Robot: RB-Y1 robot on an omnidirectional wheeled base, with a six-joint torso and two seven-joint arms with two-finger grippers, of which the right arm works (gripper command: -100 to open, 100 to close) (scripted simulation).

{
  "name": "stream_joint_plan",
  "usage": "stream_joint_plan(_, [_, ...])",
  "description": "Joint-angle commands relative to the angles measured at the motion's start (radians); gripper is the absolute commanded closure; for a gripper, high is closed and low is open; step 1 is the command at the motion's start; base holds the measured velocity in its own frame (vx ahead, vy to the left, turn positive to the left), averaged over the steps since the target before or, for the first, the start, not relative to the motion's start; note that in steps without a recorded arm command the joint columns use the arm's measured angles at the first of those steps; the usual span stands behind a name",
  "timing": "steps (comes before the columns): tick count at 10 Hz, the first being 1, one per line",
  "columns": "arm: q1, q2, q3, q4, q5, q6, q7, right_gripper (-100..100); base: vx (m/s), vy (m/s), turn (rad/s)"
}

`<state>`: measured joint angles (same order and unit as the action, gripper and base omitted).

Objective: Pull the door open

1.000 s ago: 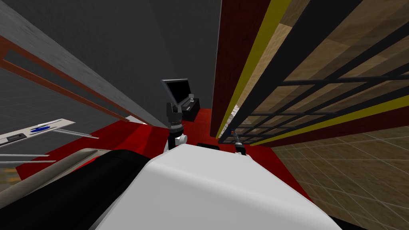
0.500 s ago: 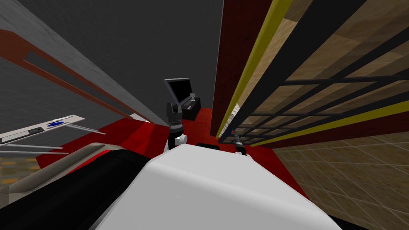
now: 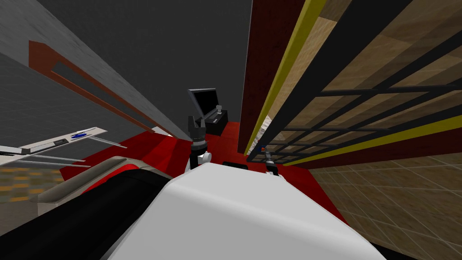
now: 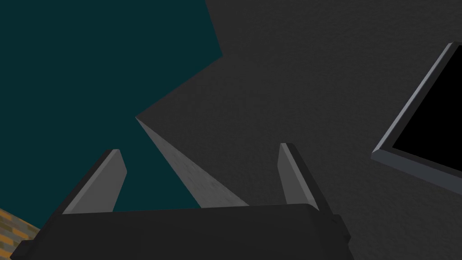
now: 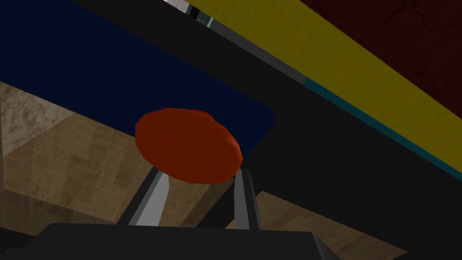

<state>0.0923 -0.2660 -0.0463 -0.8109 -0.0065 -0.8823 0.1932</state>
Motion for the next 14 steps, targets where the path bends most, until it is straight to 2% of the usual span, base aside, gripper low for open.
stream_joint_plan(1, [-0.001,0.01,0.022,-0.004,-0.007,-0.001,-0.046,100,-0.036,-0.028,0.064])
stream_joint_plan(6, [-0.008,0.003,0.042,0.006,-0.042,-0.003,-0.155,100,-0.041,-0.026,0.062])
stream_joint_plan(13, [-0.021,-0.009,0.078,0.025,-0.109,-0.008,-0.346,100,-0.045,-0.027,0.067])
stream_joint_plan(14, [-0.021,-0.009,0.078,0.025,-0.109,-0.008,-0.354,100,-0.039,-0.018,0.034])
